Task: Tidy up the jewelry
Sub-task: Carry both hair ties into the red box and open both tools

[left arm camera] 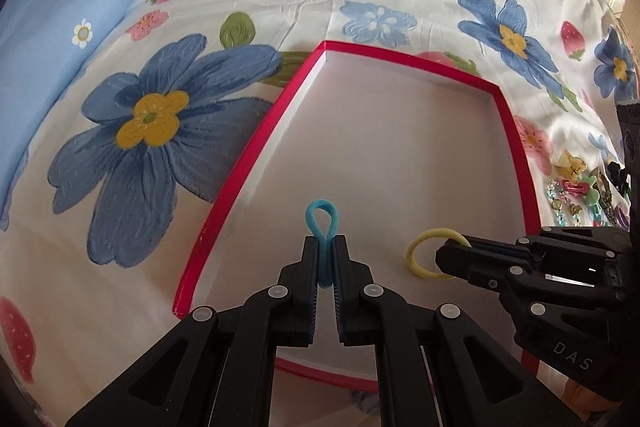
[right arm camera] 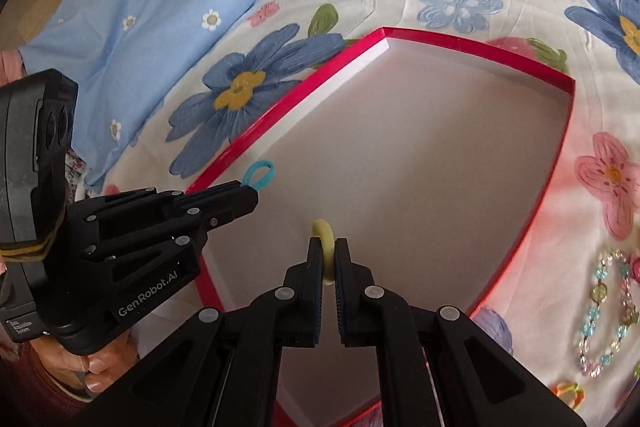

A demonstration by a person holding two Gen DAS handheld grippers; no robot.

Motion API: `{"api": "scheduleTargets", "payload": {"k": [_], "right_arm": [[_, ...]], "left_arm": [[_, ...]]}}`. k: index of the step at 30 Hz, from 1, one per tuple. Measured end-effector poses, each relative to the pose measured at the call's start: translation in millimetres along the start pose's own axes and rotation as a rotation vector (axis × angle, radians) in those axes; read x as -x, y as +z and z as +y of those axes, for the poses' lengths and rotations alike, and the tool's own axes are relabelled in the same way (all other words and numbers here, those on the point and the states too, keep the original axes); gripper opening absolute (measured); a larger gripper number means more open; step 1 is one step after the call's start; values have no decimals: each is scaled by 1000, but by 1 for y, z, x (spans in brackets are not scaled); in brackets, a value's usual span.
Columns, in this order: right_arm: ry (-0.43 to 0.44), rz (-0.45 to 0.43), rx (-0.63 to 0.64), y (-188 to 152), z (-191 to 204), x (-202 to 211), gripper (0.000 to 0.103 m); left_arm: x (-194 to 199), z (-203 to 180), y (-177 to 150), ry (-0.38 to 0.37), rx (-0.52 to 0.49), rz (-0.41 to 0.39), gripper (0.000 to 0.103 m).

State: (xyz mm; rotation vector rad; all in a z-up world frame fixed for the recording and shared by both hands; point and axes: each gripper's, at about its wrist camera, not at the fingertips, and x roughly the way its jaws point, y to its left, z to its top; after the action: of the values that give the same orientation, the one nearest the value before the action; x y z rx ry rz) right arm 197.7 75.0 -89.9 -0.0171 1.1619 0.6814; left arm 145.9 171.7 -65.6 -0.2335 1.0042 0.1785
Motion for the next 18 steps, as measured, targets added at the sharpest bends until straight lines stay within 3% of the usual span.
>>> {"api": "scheduleTargets", "payload": {"k": [5, 10, 13, 16, 18], "right_arm": [[-19, 16, 23, 4, 0, -5, 8], [-46, 21, 40, 7, -1, -6, 10], [-44, 10, 39, 9, -2, -2, 21], [-57, -5, 44, 11, -1, 2, 37], [-58, -20, 44, 11, -2, 7, 37]], "left_arm": [[-15, 1, 2, 7, 3, 26, 9], [-19, 3, 1, 17, 9, 25, 25], [-16, 2, -1, 27, 2, 18, 25], [-11, 0, -3, 41, -3, 7, 30], [-5, 1, -4, 47, 2, -6, 33]]}}
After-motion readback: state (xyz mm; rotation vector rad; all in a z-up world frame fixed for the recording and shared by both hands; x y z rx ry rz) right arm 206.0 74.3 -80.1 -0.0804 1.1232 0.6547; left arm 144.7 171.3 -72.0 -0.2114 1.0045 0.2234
